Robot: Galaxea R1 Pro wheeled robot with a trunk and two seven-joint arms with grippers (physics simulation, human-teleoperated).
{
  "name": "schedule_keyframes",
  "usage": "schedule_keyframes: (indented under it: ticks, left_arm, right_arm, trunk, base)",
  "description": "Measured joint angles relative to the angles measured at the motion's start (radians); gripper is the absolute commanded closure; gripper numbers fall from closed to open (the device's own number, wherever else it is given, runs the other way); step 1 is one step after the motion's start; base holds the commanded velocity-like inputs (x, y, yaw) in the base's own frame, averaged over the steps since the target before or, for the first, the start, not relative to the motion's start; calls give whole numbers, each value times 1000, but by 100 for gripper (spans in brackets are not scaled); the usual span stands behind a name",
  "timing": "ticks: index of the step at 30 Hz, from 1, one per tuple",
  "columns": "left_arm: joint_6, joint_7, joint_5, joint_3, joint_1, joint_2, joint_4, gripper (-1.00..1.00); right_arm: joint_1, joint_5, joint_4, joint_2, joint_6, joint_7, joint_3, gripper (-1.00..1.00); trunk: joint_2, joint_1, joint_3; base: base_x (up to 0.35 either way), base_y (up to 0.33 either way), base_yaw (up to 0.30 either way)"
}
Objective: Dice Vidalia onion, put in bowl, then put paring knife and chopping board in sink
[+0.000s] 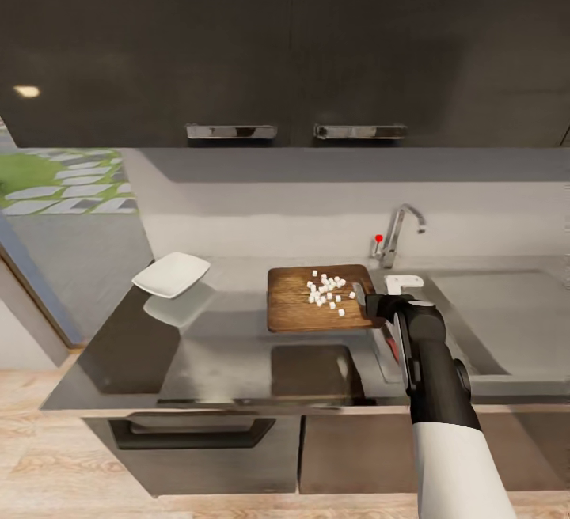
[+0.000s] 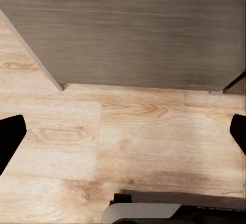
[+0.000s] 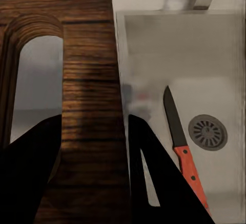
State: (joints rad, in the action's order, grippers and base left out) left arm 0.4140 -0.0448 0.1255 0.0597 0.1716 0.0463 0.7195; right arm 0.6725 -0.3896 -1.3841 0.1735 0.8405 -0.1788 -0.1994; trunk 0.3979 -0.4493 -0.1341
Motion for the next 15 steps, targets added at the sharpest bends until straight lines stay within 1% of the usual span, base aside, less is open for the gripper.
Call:
schedule_keyframes:
  ticks: [3,5,7,10,15]
  left_arm:
    - [0,0,0,0,0,1,0,-100]
    - [0,0,1,-1,0,1,1,-100]
    - [0,0,2,-1,0,1,2,-100]
    - [0,0,2,-1,0,1,2,-100]
    - [0,0,2,-1,0,1,2,-100]
  right_arm:
    - [0,-7,0,0,-1,0,0,100]
    - [0,2,0,0,0,0,0,100]
    - [0,-1,0,0,0,0,0,100]
    - [0,-1,0,-1,0,0,-1,100]
    - [0,0,0,-1,0,0,0,100]
  trunk:
    - [0,0,5]
    - [0,0,8]
    - [0,0,11]
    - [0,0,16]
    - [0,0,24]
  base:
    - [0,-147,0]
    - [0,-12,0]
    - [0,92,0]
    - [0,236,0]
    - [0,302,0]
